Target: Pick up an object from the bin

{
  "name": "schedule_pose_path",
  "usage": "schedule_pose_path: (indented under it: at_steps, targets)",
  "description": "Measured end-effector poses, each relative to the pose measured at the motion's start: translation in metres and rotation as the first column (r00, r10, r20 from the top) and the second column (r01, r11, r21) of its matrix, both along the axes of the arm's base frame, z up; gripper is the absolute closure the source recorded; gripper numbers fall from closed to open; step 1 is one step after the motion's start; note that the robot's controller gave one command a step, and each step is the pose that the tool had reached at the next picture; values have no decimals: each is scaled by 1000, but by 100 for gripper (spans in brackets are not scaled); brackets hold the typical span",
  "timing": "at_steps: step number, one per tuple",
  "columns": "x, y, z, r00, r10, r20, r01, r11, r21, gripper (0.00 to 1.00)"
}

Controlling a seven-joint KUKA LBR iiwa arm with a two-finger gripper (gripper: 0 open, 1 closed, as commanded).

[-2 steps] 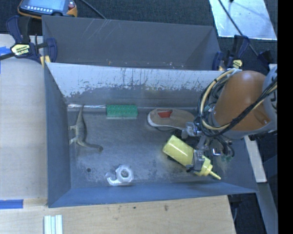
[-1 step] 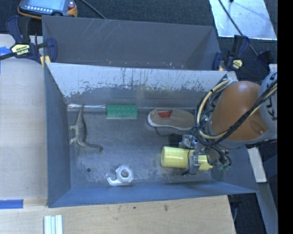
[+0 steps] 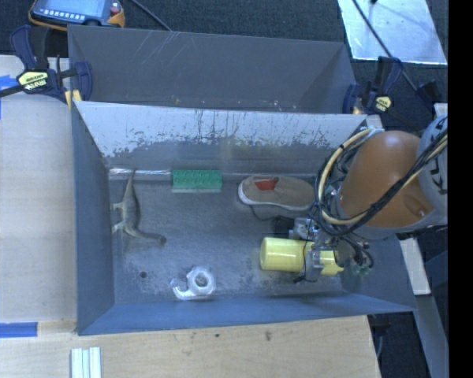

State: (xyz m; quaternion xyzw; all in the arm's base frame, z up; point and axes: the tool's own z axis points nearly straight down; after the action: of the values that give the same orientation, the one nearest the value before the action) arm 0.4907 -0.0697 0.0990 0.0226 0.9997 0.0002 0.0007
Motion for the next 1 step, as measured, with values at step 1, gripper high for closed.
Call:
schedule_pose_path:
  at_steps: [1]
  targets:
    - [-5, -1, 53, 1000, 16, -7, -16, 1000, 0, 100]
